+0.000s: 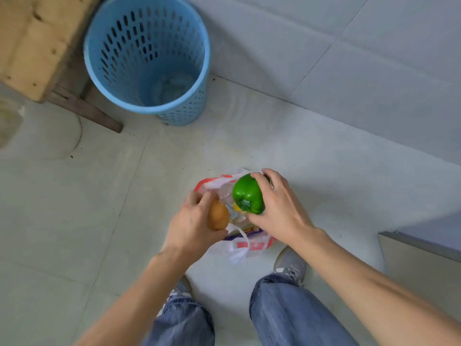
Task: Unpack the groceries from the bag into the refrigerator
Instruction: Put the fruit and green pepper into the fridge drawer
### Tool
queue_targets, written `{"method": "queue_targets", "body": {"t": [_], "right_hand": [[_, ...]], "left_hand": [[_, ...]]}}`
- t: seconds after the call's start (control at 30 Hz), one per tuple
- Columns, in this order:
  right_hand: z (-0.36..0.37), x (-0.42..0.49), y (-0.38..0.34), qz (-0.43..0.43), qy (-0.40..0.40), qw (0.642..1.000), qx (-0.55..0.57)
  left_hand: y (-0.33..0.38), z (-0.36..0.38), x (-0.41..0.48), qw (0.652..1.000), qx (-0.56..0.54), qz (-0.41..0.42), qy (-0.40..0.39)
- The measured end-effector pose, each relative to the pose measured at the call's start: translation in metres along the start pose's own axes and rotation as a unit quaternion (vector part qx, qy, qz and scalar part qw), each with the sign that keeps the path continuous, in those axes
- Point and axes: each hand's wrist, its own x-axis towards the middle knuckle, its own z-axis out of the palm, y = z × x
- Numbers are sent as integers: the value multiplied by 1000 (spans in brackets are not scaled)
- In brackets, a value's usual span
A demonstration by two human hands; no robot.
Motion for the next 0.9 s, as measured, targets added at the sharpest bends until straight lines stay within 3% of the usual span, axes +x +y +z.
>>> {"method": "queue_targets", "body": {"t": [0.37,0.6,0.9], "right_hand": [[-245,-179,-104,64,111,976,177],[-375,-294,-160,95,206,923,310],[-502,-445,-204,98,342,841,407]], "left_hand": [[152,-196,-158,987,-110,88,80],[242,-315,-247,965,-198,138,99],[381,-430,-349,919,-214,326,54]]}}
